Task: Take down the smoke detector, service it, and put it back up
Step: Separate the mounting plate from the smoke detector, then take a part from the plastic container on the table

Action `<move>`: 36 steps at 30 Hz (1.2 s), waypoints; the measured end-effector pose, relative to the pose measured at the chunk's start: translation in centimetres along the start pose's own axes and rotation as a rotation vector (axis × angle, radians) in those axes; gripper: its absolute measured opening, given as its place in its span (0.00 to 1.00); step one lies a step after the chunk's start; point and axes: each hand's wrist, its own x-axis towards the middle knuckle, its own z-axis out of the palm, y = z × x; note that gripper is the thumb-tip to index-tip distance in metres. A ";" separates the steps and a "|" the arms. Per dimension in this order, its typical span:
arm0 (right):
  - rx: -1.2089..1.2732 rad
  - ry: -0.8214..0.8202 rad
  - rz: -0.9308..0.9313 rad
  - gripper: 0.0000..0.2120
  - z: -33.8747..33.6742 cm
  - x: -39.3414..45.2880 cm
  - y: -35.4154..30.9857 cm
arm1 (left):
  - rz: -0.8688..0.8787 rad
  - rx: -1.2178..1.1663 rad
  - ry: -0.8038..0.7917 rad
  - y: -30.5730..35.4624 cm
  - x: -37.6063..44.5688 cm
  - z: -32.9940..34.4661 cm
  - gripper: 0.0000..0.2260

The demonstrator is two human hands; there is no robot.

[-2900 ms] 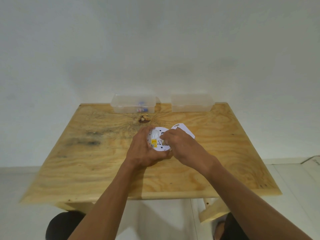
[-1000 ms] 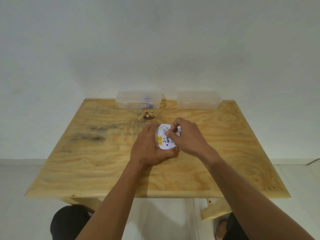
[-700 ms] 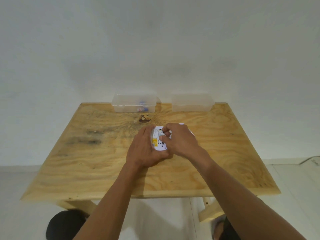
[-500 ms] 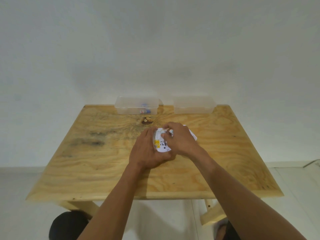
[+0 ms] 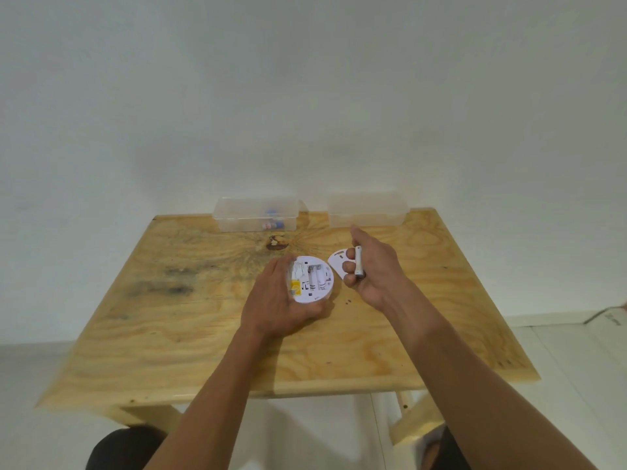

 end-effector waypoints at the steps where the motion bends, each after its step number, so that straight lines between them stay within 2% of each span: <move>1: -0.001 0.018 -0.014 0.13 -0.1 0.0 0.0 | 0.006 -0.005 0.004 0.1 -0.1 -0.1 0.47; 6: -0.124 0.049 -0.122 0.18 -0.8 0.0 -0.6 | 0.025 -0.050 0.007 0.2 -0.2 -0.3 0.46; 8: -0.213 0.049 -0.167 0.18 -1.5 0.3 -0.8 | -0.001 -0.141 0.020 -0.2 -0.1 -0.5 0.44; 11: -0.309 0.064 -0.223 0.14 -2.7 1.6 -1.5 | -0.026 -0.296 0.153 -0.2 1.0 -1.2 0.37; 13: -0.334 0.093 -0.236 0.10 -3.4 2.8 -2.3 | 0.036 -0.246 0.258 0.9 2.9 -2.0 0.30; 15: -0.348 0.131 -0.236 0.10 -4.2 4.6 -3.1 | 0.068 -0.165 0.273 2.8 5.5 -2.4 0.24; 19: -0.329 0.221 -0.193 0.15 -5.4 8.9 -4.6 | 0.214 0.137 0.110 6.0 11.5 -1.1 0.24; 22: -0.275 0.329 -0.082 0.20 -6.1 11.9 -5.3 | 0.248 0.362 -0.027 6.8 15.3 1.1 0.27; 24: -0.215 0.328 -0.032 0.20 -6.5 13.3 -5.4 | 0.281 0.506 -0.089 6.7 17.2 2.7 0.28; 26: -0.158 0.312 -0.033 0.27 -6.6 14.4 -5.2 | 0.313 0.607 -0.118 6.3 18.5 3.9 0.28; 28: -0.143 0.316 -0.039 0.28 -6.6 15.1 -4.8 | 0.326 0.643 -0.108 5.6 19.3 4.5 0.27; 33: -0.099 0.318 -0.051 0.19 -5.8 15.6 -4.2 | 0.360 0.634 -0.071 4.0 19.8 4.2 0.25; 36: -0.087 0.305 -0.045 0.19 -5.6 15.5 -4.0 | 0.363 0.603 -0.057 3.2 19.8 4.1 0.24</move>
